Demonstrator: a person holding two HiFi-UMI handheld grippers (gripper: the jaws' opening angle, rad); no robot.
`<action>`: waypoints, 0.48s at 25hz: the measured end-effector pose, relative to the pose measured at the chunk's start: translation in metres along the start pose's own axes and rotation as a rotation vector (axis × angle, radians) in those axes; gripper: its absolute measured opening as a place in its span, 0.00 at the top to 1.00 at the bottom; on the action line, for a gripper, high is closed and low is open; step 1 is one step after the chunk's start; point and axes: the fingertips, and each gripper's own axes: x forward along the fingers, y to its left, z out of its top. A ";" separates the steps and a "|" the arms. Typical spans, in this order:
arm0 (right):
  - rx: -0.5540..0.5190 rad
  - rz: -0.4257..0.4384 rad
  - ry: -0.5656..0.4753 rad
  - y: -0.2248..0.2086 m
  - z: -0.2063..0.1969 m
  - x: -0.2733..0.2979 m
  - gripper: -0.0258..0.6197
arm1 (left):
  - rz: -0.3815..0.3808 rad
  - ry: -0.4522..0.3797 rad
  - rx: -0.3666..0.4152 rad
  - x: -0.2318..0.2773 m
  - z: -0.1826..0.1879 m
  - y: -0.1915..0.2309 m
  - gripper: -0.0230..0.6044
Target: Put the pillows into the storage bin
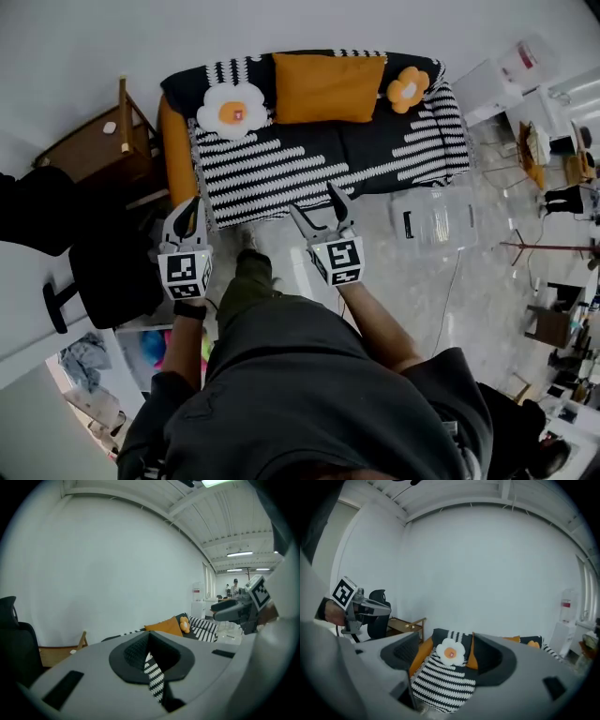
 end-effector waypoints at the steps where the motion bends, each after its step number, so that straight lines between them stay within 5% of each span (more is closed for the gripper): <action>1: -0.002 0.005 0.007 -0.003 0.002 0.012 0.39 | -0.003 0.005 -0.004 0.011 0.000 0.006 0.96; 12: -0.039 0.065 0.107 -0.028 0.010 0.164 0.39 | -0.024 0.064 -0.044 0.134 -0.008 0.087 0.96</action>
